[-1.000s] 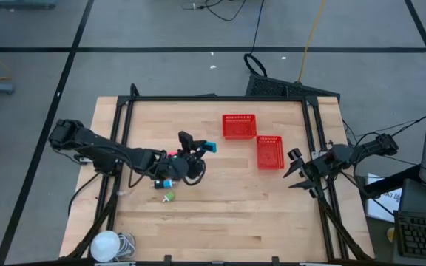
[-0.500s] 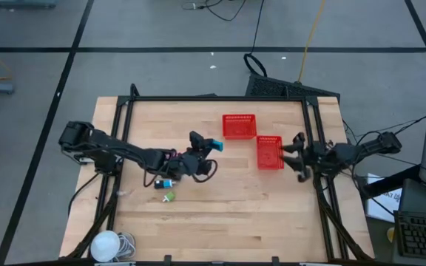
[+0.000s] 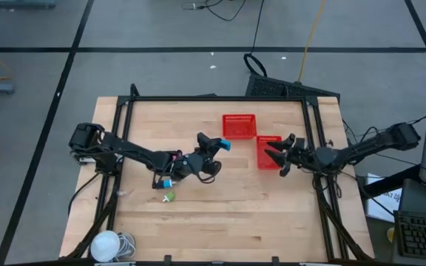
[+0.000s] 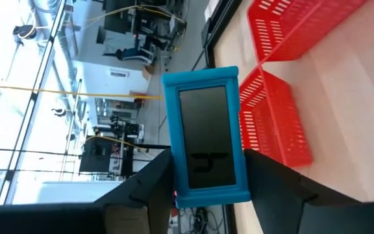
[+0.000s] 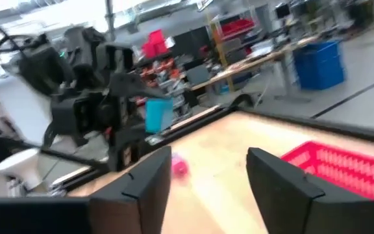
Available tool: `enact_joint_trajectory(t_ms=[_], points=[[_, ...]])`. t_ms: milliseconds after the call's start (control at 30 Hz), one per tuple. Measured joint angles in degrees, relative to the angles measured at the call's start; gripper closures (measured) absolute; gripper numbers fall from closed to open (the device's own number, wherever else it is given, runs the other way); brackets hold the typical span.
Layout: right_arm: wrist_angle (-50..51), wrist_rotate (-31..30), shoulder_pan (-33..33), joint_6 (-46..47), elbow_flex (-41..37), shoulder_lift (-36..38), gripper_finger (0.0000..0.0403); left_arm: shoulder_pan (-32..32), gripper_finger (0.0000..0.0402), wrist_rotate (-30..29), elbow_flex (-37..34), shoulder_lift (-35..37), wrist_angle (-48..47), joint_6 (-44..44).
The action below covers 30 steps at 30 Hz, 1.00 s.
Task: Pick & Place Office items
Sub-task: Put the blue digital clock into the top red bin
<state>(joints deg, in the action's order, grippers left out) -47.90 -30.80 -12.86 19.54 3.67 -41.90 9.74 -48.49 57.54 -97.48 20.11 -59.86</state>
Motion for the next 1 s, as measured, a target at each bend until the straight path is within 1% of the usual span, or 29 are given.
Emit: enact_joint_trajectory(t_ms=[67,133,233,333,400,467,600,700,833,933,1000], points=[[0.06,3.56,1.20,1.28,1.60,-3.88,0.0178,-0.01,0.0244,0.00,0.00,0.03,0.06,0.00],[0.41,5.40,2.32,1.69,4.72,-7.90,0.0158,-0.03,0.0249,0.00,0.00,0.03,0.47,-0.47],[-0.48,5.44,4.47,1.31,9.30,-13.68,0.0135,-0.03,0.0249,0.01,0.00,0.03,1.38,-1.18],[0.16,6.03,6.81,1.18,13.45,-19.88,0.0123,-0.03,0.0231,-0.06,0.00,0.03,1.15,-1.55],[-1.12,8.56,8.51,1.56,16.55,-23.19,0.0120,-0.03,0.0220,-0.19,0.00,0.03,1.21,-1.87],[-1.53,11.64,10.18,2.68,19.02,-26.27,0.0122,-0.03,0.0220,-0.22,0.00,0.03,1.18,-2.56],[-2.14,16.70,12.66,4.47,23.64,-31.88,0.0128,-0.03,0.0245,-0.47,0.00,0.03,1.17,-3.48],[-2.81,20.04,13.65,5.30,26.67,-35.42,0.0132,-0.03,0.0249,-0.49,0.00,0.03,1.11,-3.64],[-4.75,23.36,14.03,5.33,29.36,-39.28,0.0132,-0.03,0.0244,-0.61,0.00,0.03,1.08,-3.93],[-5.37,23.54,14.01,5.33,30.88,-41.37,0.0133,-0.03,0.0223,-0.92,0.00,0.03,1.08,-4.46],[-5.01,23.51,14.03,5.33,31.47,-42.54,0.0133,-0.03,0.0217,-0.98,0.00,0.03,1.10,-4.49]])
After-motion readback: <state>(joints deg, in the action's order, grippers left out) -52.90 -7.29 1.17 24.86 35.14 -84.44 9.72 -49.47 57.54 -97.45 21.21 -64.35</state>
